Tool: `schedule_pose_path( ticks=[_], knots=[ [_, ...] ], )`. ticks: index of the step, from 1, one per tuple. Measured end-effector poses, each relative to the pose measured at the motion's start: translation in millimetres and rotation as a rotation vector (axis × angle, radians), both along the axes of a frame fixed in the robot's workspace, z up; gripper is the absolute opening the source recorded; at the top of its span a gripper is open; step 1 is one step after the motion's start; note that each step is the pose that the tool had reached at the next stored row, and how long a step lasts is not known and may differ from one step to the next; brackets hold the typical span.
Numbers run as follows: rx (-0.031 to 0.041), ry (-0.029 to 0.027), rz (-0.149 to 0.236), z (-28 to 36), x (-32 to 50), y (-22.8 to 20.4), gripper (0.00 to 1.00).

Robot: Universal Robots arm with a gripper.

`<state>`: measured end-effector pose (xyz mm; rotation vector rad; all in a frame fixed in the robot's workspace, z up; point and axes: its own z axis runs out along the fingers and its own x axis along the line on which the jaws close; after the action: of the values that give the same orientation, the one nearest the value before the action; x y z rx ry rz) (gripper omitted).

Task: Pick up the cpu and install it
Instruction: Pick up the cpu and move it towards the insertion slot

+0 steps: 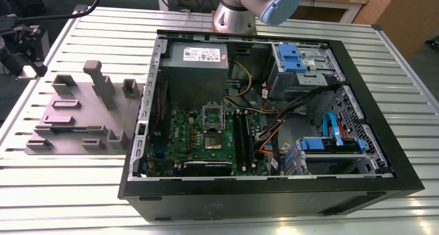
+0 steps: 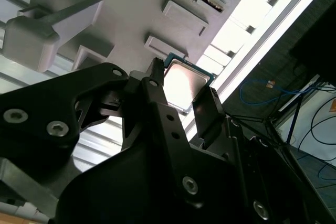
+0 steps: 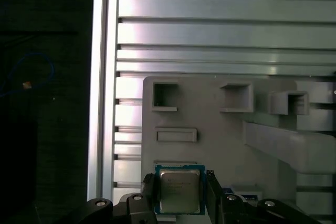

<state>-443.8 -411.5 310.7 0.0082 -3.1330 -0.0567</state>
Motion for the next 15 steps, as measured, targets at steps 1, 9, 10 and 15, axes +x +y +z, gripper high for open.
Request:
schedule_pose_path(
  ticks=[1, 9, 10, 15],
  knots=[
    [0.0000, 0.0000, 0.000, 0.4, 0.0, 0.0, 0.47],
    [0.0000, 0.0000, 0.000, 2.2, 0.0, 0.0, 0.47],
    [0.0000, 0.0000, -0.001, 2.4, 0.0, 0.0, 0.47],
    [0.0000, 0.0001, -0.001, 3.2, 0.0, 0.0, 0.47]
  ],
)
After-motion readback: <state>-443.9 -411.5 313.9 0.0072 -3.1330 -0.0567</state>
